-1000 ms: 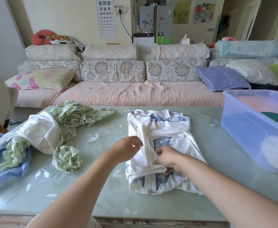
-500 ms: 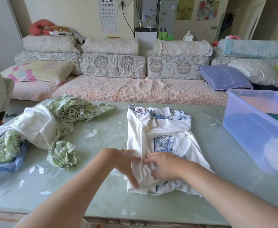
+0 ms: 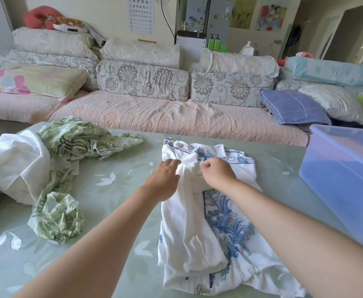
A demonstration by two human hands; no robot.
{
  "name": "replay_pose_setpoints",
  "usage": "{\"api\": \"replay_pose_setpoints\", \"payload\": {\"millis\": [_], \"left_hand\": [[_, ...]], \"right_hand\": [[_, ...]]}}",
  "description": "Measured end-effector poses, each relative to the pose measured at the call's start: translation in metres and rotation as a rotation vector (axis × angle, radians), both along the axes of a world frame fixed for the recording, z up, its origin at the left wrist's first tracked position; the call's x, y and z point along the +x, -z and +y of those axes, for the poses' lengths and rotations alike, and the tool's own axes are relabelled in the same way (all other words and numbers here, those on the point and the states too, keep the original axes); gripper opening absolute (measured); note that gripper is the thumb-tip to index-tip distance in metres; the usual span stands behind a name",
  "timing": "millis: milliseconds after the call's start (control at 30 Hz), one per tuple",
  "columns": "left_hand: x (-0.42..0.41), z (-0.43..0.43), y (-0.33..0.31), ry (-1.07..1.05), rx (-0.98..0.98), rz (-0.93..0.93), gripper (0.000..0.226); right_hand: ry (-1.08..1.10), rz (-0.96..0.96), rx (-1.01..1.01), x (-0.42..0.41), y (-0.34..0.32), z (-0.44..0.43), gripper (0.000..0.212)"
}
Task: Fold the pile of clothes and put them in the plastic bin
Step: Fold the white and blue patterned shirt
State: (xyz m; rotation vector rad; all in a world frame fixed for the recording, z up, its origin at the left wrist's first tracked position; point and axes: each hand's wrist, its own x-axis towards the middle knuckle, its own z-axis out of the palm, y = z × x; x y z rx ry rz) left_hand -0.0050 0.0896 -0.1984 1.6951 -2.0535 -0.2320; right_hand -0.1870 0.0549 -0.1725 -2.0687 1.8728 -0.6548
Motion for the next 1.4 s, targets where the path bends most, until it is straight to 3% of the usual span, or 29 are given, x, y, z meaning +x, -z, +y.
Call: {"api": "replay_pose_setpoints", "payload": {"millis": [167, 300, 367, 500, 600, 700, 833, 933, 1033, 1133, 1267, 1400], "left_hand": [[0.002, -0.023, 0.011, 0.021, 0.083, 0.003, 0.057], [-0.004, -0.021, 0.022, 0.046, 0.125, 0.017, 0.068], [-0.008, -0.017, 0.025, 0.043, 0.116, -0.040, 0.079], [-0.009, -0.013, 0.034, 0.073, 0.192, -0.126, 0.111], [-0.013, -0.011, 0.038, 0.084, 0.159, -0.127, 0.121], [-0.020, -0.010, 0.038, 0.093, 0.115, -0.135, 0.125], [-0.022, -0.010, 0.042, 0.091, 0.131, -0.161, 0.133], [-0.020, -0.006, 0.044, 0.109, 0.184, -0.192, 0.129], [-0.020, -0.005, 0.043, 0.168, 0.208, -0.279, 0.117], [-0.020, -0.005, 0.041, 0.202, 0.257, -0.362, 0.120], [-0.022, 0.008, 0.036, 0.222, 0.231, -0.333, 0.118], [-0.020, 0.026, 0.029, 0.207, 0.202, -0.211, 0.086]], "right_hand": [[0.045, 0.045, 0.067, 0.026, 0.006, -0.054, 0.019], [-0.002, 0.154, 0.154, 0.034, 0.019, -0.076, 0.050], [-0.050, 0.116, 0.114, 0.031, 0.017, -0.079, 0.047], [0.092, 0.128, -0.100, 0.012, 0.011, -0.078, 0.037], [0.012, 0.081, 0.003, 0.013, 0.016, -0.075, 0.025], [-0.055, 0.086, 0.124, 0.027, 0.024, -0.069, 0.046], [-0.039, 0.037, 0.028, 0.029, 0.026, -0.074, 0.036], [0.048, 0.157, -0.108, 0.014, 0.023, -0.074, 0.036], [-0.020, 0.323, -0.047, 0.005, 0.027, -0.072, 0.033], [-0.079, 0.370, -0.153, 0.003, 0.030, -0.069, 0.034], [-0.288, 0.524, 0.174, -0.003, 0.032, -0.045, 0.058], [-0.261, 0.492, 0.121, -0.009, 0.024, -0.017, 0.058]]}}
